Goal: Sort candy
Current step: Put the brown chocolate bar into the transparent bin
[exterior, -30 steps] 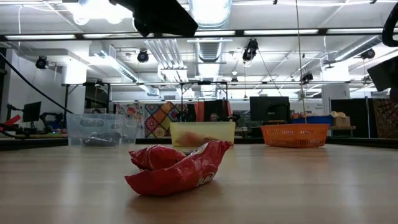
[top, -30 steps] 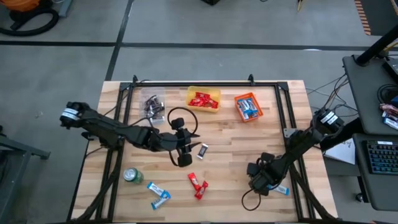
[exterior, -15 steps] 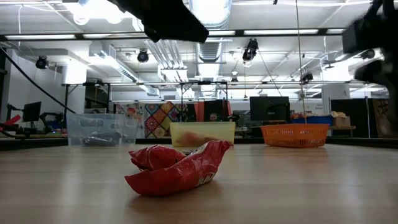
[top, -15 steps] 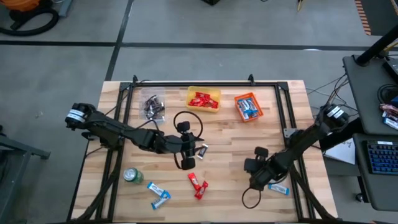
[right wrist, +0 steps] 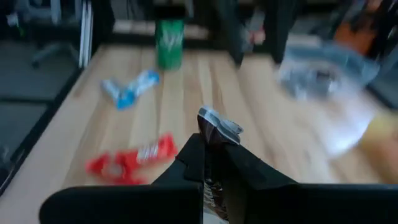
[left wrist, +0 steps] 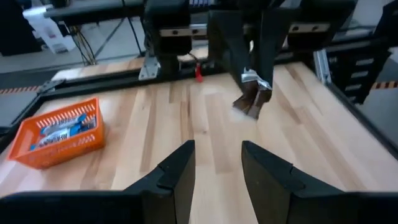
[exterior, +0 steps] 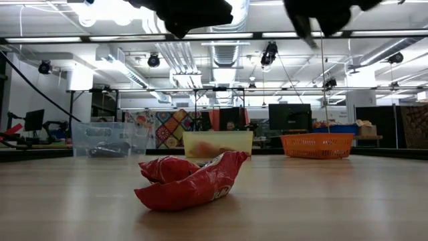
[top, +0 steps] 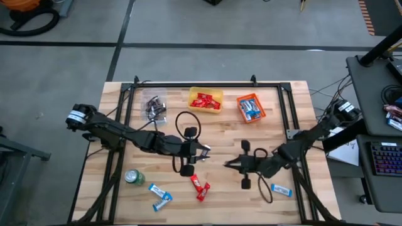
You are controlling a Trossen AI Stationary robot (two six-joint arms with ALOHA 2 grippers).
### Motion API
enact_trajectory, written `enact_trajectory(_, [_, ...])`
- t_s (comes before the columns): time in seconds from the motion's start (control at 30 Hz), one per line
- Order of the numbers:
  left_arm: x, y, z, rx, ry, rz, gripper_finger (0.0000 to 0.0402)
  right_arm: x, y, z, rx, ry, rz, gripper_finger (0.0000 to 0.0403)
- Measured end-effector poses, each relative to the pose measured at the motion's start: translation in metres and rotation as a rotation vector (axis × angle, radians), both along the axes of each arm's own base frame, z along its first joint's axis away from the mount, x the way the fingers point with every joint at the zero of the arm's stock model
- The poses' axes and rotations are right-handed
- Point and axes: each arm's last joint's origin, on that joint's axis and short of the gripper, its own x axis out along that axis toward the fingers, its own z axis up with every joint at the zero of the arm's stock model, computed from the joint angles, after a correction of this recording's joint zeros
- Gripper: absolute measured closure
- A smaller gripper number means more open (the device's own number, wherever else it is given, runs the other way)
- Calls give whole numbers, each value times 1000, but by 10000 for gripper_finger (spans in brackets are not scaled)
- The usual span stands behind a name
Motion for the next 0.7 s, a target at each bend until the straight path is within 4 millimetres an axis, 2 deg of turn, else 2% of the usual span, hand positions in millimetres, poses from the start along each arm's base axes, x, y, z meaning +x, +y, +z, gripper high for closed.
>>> enact_trajectory(0.1, [0,0,0,-10,-36,-3,287,11,-6,5,-31,-108,-4,390])
enact_trajectory(0.33, [0,0,0,-28,-73,-21,287,31,-25,9,-54,-234,-77,390])
enact_trajectory(0.57, [0,4,1,-28,-93,133,287,43,-36,18,-95,-266,-103,390])
enact_trajectory(0.7, [0,4,1,-32,-97,141,287,46,-37,23,-113,-275,-102,390])
